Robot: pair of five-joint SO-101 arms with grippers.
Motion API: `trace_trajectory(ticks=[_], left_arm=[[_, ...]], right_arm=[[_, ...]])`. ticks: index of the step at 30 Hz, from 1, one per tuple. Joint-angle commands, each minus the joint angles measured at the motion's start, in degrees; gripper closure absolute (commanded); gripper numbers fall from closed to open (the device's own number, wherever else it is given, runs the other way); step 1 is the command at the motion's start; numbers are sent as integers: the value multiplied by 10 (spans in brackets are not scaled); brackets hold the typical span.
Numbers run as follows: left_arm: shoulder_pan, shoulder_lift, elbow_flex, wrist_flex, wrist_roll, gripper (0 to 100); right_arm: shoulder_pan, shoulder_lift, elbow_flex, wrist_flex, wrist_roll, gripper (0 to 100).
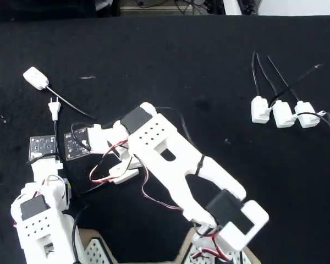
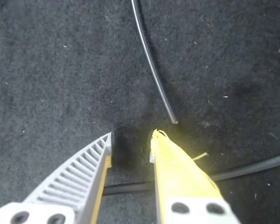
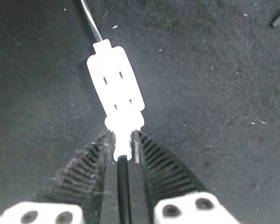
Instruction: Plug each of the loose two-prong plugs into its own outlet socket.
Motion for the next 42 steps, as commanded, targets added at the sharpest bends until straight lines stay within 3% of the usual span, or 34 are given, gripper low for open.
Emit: trace_trajectory(ticks=[1, 10, 23, 42], left_arm=[[-7, 4, -2, 3, -4, 863], [-7, 4, -2, 3, -4, 863], [-7, 4, -2, 3, -4, 863], [-7, 4, -2, 3, -4, 863]], right_arm=[[-6, 28, -23, 0, 3, 988], [-9, 43, -32, 4, -1, 988], [-9, 44, -29, 0, -113, 988], [-5, 92, -4, -37, -113, 988]])
